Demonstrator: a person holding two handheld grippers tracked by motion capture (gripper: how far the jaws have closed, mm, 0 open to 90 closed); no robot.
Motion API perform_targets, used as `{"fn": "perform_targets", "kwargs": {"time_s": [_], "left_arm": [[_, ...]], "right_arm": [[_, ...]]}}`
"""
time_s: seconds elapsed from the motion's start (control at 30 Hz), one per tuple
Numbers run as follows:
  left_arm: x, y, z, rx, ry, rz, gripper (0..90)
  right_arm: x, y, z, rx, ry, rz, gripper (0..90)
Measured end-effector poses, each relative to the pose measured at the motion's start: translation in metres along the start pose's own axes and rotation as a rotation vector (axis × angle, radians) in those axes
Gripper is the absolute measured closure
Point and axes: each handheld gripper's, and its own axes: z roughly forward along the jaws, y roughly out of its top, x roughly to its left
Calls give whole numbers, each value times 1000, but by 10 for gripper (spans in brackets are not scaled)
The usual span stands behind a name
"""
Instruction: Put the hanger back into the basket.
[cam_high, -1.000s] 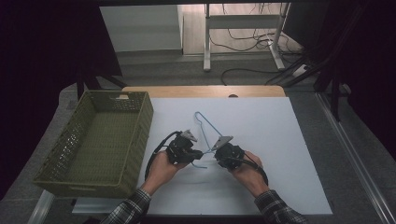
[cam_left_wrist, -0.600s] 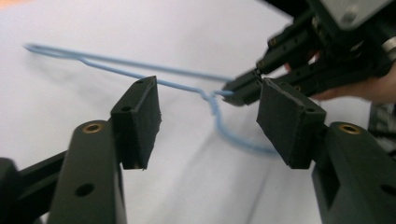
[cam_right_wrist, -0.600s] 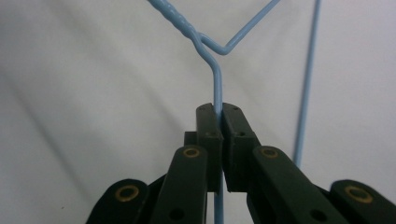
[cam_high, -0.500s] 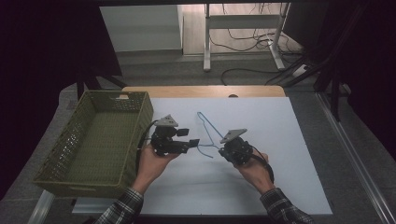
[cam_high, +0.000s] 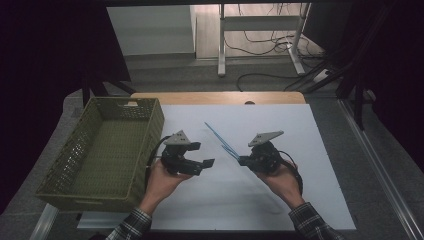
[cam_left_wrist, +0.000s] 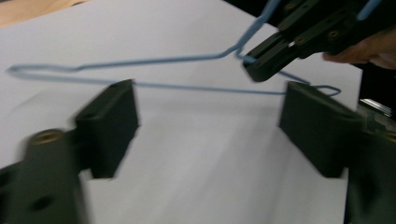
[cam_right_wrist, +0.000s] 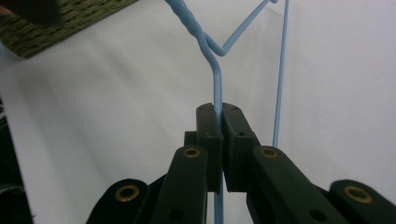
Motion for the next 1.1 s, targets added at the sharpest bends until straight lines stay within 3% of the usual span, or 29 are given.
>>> {"fn": "perform_targets", "kwargs": {"time_s": [0.1, 0.17, 0.33, 0.4, 0.53, 0.63, 0.67, 0.73, 0.77, 0.9, 1.1], "left_arm": [[-7, 4, 9, -38, -33, 17, 394], [-9, 6, 14, -47, -44, 25, 451], [-15, 13, 28, -15, -31, 81, 588], [-15, 16, 31, -15, -42, 76, 657], [-16, 17, 31, -21, -5, 81, 790], [-23, 19, 31, 2, 58, 138, 851], [-24, 20, 31, 8, 69, 139, 855], [-25, 23, 29, 16, 72, 117, 856], [-25, 25, 28, 15, 79, 108, 856], [-29, 32, 24, 30, 118, 106, 857], [-35, 42, 21, 56, 137, 89, 856]], "right_arm": [[3, 1, 0, 0, 16, -4, 870], [6, 1, 2, 1, 24, -4, 870], [8, 2, 5, 2, 40, -6, 870], [9, 2, 6, 0, 49, -5, 870], [9, 1, 7, 1, 54, -10, 869], [9, 1, 8, 7, 74, 4, 866], [9, 2, 9, 14, 77, 5, 863], [11, 3, 8, 8, 61, -3, 847], [12, 4, 6, 0, 47, -4, 797], [20, 9, -8, -13, -57, -30, 679], [32, 10, -8, -5, -134, -65, 670]]}}
